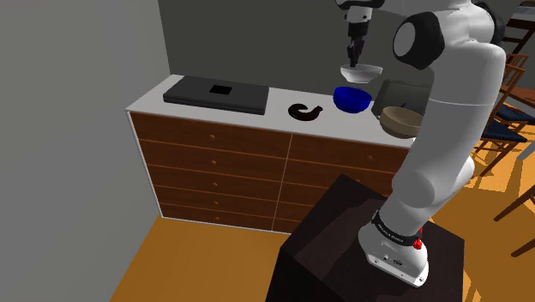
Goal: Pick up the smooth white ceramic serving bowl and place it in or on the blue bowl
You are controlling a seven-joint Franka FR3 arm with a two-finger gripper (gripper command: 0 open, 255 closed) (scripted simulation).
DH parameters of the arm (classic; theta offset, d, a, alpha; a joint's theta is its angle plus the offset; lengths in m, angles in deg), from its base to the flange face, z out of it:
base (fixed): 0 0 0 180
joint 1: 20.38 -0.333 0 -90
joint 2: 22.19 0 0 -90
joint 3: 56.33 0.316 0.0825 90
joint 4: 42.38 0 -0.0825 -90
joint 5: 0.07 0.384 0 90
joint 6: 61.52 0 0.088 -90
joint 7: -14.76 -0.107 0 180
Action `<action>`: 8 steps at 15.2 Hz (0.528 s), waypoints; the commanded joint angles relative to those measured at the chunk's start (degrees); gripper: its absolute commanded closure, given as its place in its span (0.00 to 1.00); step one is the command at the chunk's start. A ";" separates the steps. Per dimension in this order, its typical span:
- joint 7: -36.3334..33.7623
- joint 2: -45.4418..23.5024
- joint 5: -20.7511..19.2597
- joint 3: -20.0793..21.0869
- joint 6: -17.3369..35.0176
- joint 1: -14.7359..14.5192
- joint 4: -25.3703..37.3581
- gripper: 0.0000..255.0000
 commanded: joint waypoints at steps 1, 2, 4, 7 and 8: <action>3.45 -4.51 1.97 -0.81 -2.03 2.96 6.80 1.00; 4.67 -6.53 2.84 -0.98 -3.03 4.34 9.88 1.00; 4.22 -5.74 2.49 -0.87 -1.10 3.95 7.18 1.00; 3.63 -4.81 2.10 -0.82 1.63 3.42 3.49 1.00; 3.44 -4.55 1.99 -0.81 2.51 3.27 2.35 1.00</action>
